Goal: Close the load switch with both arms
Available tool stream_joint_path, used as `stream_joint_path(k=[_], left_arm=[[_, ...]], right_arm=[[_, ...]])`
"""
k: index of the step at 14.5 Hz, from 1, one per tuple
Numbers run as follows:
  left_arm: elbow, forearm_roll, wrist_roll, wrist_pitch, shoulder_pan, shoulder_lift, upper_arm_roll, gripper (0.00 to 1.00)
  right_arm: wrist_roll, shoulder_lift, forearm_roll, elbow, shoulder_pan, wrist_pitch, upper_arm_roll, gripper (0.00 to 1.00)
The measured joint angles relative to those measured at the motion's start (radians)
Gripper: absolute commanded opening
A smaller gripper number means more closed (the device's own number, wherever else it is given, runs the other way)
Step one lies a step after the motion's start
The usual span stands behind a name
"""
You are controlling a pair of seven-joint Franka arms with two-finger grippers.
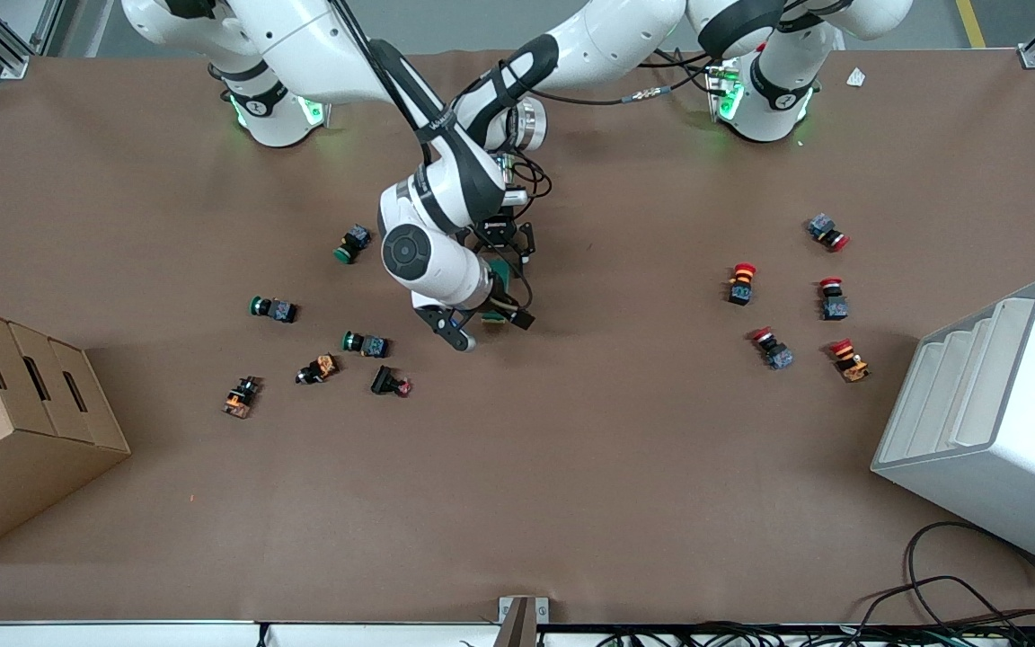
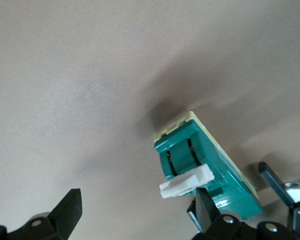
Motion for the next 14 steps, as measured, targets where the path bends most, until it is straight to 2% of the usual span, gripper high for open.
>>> stream_joint_path(k=[8, 14], left_arm=[[0.000, 0.000, 0.001, 0.000, 0.000, 0.000, 0.000, 0.98], [0.001, 0.000, 0.001, 0.000, -0.003, 0.000, 0.011, 0.98]], right_arm=[[-0.001, 0.075, 0.000, 0.098, -0.010, 0.000, -0.003, 1.00], [-0.079, 0.082, -0.003, 0.110, -0.024, -0.010, -0.002, 1.00]])
